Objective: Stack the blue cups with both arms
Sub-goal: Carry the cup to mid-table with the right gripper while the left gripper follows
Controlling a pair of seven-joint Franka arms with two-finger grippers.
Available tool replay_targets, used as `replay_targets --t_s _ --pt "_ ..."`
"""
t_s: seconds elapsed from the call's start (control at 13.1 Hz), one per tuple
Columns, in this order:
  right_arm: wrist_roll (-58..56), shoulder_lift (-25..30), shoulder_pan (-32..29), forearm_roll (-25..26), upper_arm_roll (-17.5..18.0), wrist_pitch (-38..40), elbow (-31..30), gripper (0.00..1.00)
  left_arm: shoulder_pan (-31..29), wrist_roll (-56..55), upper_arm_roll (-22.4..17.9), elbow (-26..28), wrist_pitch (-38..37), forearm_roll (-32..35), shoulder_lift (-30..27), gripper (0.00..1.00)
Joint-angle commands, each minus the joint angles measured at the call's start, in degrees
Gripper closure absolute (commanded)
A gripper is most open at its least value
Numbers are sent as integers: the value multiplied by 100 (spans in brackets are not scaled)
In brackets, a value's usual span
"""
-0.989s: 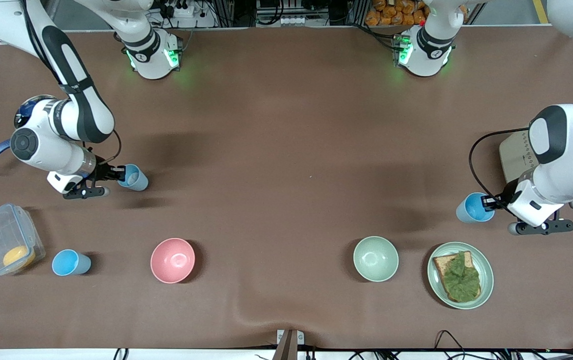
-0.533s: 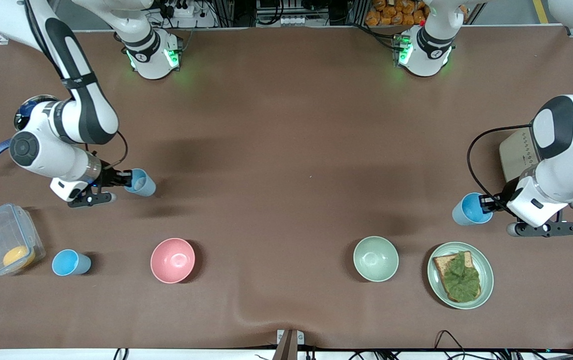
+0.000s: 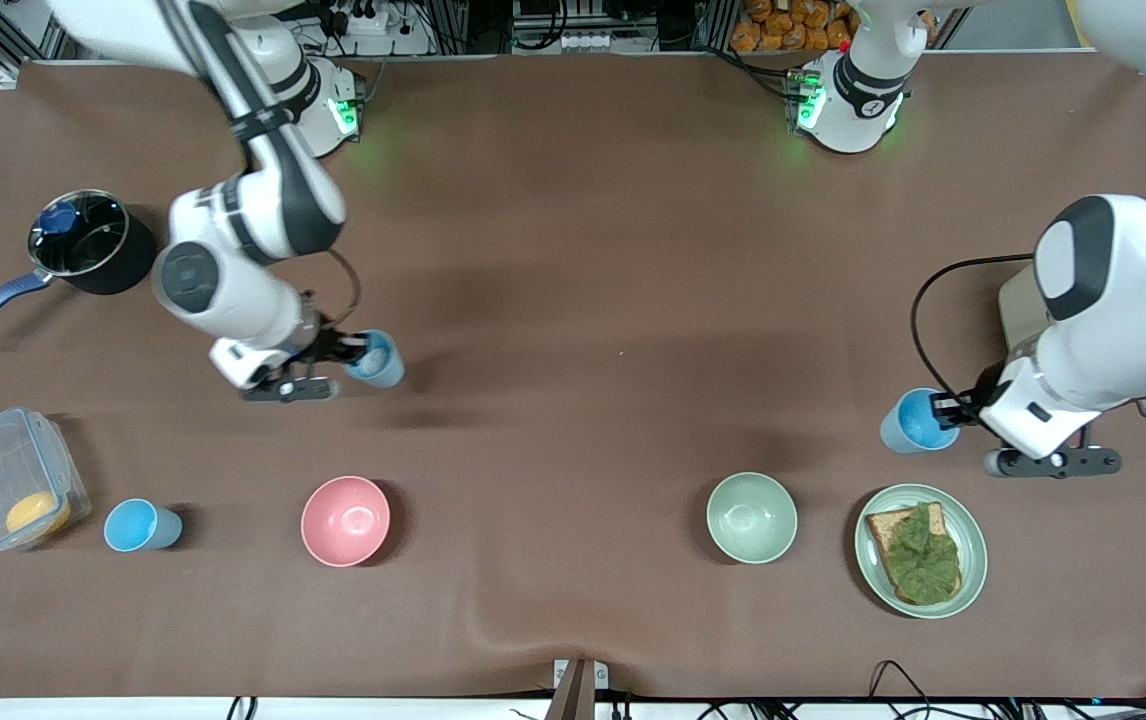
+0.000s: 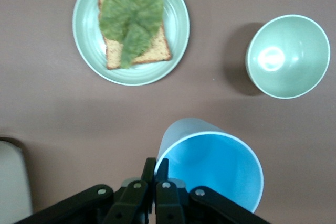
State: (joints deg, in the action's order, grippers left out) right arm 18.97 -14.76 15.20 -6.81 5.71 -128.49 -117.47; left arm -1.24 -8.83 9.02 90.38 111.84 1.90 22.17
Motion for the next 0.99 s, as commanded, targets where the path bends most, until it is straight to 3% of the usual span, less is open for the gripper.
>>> replay_targets --t_s 0.0,0.3,0.61,0.91 --pt "1053 44 596 -83 -70 96 198 100 150 -251 -14 -170 -118 -15 147 100" --pt "2301 -175 1255 -92 -70 -298 304 100 203 -312 -6 -371 -118 -50 85 100" --pt "3392 -737 1757 -92 -70 -439 821 100 431 -549 -6 -390 -118 -15 77 100" --pt "3913 -1089 2074 -92 -79 -1019 858 100 651 -848 3 -407 -119 -15 59 100"
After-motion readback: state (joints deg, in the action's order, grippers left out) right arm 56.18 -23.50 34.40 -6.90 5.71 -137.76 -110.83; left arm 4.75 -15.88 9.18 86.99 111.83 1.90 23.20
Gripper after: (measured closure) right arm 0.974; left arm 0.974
